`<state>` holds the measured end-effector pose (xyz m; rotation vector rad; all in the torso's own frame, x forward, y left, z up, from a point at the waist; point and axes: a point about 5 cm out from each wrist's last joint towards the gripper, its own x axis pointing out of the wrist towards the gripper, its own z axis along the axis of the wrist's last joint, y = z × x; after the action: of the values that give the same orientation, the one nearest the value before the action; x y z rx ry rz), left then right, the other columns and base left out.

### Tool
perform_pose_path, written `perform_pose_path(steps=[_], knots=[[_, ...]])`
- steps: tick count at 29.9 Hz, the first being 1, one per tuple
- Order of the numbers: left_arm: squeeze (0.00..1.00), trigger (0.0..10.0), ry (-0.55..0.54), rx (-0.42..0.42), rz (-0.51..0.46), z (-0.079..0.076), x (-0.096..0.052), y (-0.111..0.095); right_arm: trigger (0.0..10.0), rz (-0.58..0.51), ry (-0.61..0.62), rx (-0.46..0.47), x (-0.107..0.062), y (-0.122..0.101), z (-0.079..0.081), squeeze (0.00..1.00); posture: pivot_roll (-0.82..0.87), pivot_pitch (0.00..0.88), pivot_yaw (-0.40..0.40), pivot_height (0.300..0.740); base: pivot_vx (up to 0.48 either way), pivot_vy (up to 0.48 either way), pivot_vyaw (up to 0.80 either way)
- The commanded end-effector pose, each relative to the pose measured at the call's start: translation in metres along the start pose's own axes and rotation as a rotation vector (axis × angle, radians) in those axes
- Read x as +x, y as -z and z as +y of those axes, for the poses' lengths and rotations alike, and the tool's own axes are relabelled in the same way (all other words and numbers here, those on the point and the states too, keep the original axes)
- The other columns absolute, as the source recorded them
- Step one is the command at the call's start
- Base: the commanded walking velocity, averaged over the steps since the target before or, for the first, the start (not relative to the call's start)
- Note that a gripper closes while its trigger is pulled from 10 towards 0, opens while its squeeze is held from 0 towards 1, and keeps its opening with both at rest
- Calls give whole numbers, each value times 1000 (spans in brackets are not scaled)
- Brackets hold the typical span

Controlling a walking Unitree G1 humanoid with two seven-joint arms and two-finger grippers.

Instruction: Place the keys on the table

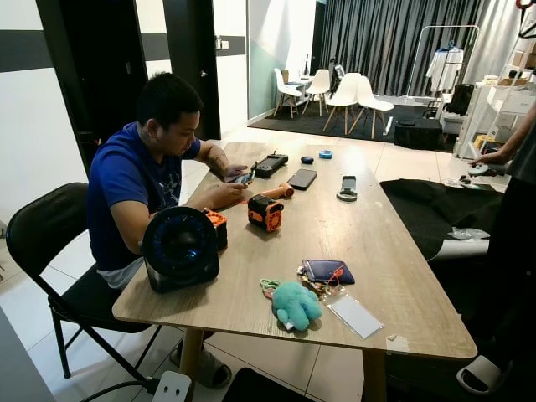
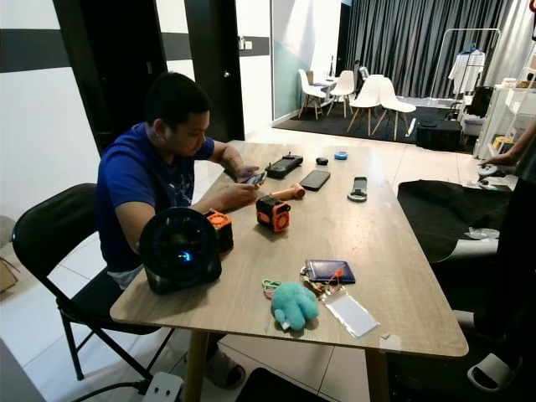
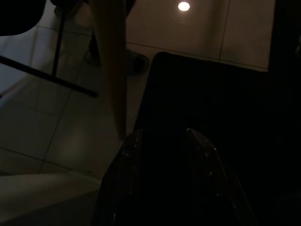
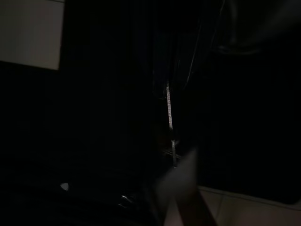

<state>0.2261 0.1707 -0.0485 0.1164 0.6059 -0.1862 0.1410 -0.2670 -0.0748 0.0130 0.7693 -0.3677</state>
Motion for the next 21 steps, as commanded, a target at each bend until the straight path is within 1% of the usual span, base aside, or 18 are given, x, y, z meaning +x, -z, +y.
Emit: perform_pose_path(steps=[1,5,8,11,21], knots=[[0,10000,13,27,2,1,-1,1,10000,-4,1,10,-1,1,1,0,31,19,27,740,0,0,0],[0,10000,18,54,18,0,-2,4,10000,-19,7,32,0,-1,2,0,29,14,29,740,0,-470,0],[0,10000,19,33,26,0,-2,6,10000,-27,9,39,0,-3,3,0,29,14,29,740,0,-326,0],[0,10000,18,16,37,-1,-2,7,10000,-29,14,45,0,-3,3,0,27,12,32,740,0,0,0],[0,10000,33,44,32,-2,-2,6,10000,-28,17,41,0,-2,1,0,31,16,31,740,0,0,0]])
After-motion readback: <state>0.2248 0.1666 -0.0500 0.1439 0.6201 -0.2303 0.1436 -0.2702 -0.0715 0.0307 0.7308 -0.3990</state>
